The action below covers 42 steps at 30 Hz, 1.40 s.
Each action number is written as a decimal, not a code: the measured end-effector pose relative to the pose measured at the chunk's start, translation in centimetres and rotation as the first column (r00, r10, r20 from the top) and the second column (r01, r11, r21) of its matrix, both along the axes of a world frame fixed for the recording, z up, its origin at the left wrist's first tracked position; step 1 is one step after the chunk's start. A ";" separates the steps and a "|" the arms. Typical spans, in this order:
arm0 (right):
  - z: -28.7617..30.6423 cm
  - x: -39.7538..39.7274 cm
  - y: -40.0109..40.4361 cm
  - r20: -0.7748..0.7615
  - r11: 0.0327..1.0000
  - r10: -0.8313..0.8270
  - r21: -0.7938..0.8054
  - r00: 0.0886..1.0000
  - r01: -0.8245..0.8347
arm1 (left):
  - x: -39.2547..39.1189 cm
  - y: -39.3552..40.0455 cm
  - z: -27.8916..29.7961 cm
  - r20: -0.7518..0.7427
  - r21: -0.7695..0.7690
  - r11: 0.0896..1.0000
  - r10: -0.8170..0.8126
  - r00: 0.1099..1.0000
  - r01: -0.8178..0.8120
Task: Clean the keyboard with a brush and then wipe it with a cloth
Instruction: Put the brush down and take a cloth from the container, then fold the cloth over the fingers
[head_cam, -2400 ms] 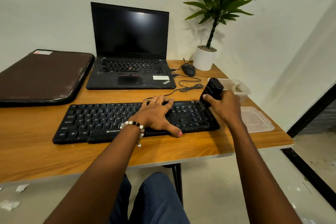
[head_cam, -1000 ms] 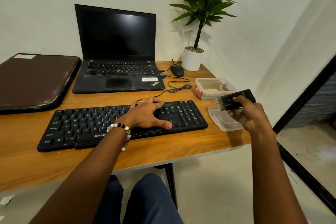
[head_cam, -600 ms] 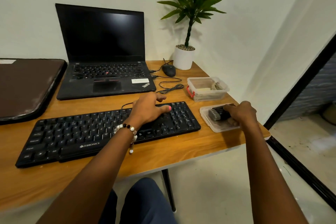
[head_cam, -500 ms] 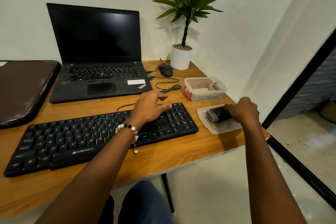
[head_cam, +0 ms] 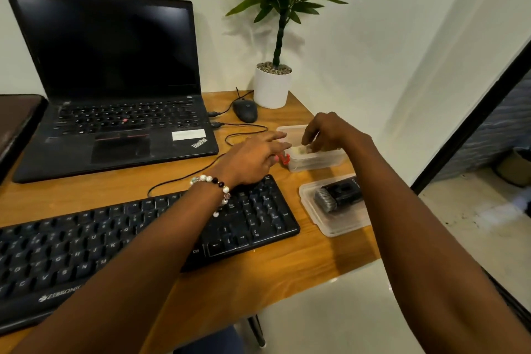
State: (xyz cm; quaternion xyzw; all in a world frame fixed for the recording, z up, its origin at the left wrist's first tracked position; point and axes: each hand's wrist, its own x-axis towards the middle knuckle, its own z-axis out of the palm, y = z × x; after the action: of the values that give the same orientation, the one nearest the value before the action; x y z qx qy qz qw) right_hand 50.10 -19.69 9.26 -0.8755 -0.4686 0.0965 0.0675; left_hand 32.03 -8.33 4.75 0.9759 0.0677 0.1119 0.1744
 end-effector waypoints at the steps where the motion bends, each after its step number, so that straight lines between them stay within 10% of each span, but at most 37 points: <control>1: -0.2 0.4 0.2 0.010 0.999 0.017 -0.037 1.000 -0.016 | 0.1 0.1 -0.2 -0.016 0.025 1.000 -0.015 1.000 0.016; 12: -1.8 1.4 0.8 0.090 0.993 0.119 -0.010 0.989 -0.118 | 0.7 0.2 -0.7 0.065 -0.063 0.997 -0.030 0.997 0.034; 16: -1.2 1.3 -0.1 0.086 0.944 -0.015 0.329 0.996 -0.014 | 0.7 0.1 -0.6 0.044 -0.080 0.996 -0.044 0.998 0.047; 20: 0.3 -0.3 -1.0 -0.276 0.652 -0.098 0.708 0.956 0.271 | 0.1 -0.1 -0.5 -0.005 -0.083 0.997 -0.004 1.000 0.003; 24: 1.4 -5.1 -1.0 -0.752 0.376 0.271 0.657 0.601 0.653 | -1.9 -0.6 0.6 0.134 -0.307 0.943 0.173 0.976 -0.126; 27: 0.8 -9.5 -0.7 -0.852 0.412 0.505 0.377 0.136 0.830 | -4.8 -0.3 1.9 0.206 -0.552 0.806 0.379 0.902 -0.212; 30: -0.1 -14.0 -0.3 -0.869 0.512 0.492 0.251 -0.041 0.821 | -8.9 0.9 2.1 0.236 -0.688 0.690 0.504 0.831 -0.224; 39: -1.8 -25.9 3.4 -0.942 0.724 0.267 0.334 0.201 0.603 | -25.8 5.2 0.5 0.274 -0.571 0.701 0.654 0.705 -0.428; 42: -2.1 -28.9 5.2 -0.883 0.748 0.221 0.425 0.413 0.509 | -30.8 5.9 0.5 0.280 -0.448 0.715 0.682 0.676 -0.536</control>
State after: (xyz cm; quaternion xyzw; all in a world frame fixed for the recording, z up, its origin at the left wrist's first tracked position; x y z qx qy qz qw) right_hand 21.18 -14.53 7.17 -0.6414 -0.2748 0.3748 0.6104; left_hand 1.21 -2.41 5.23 0.8019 0.3718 0.3615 0.2967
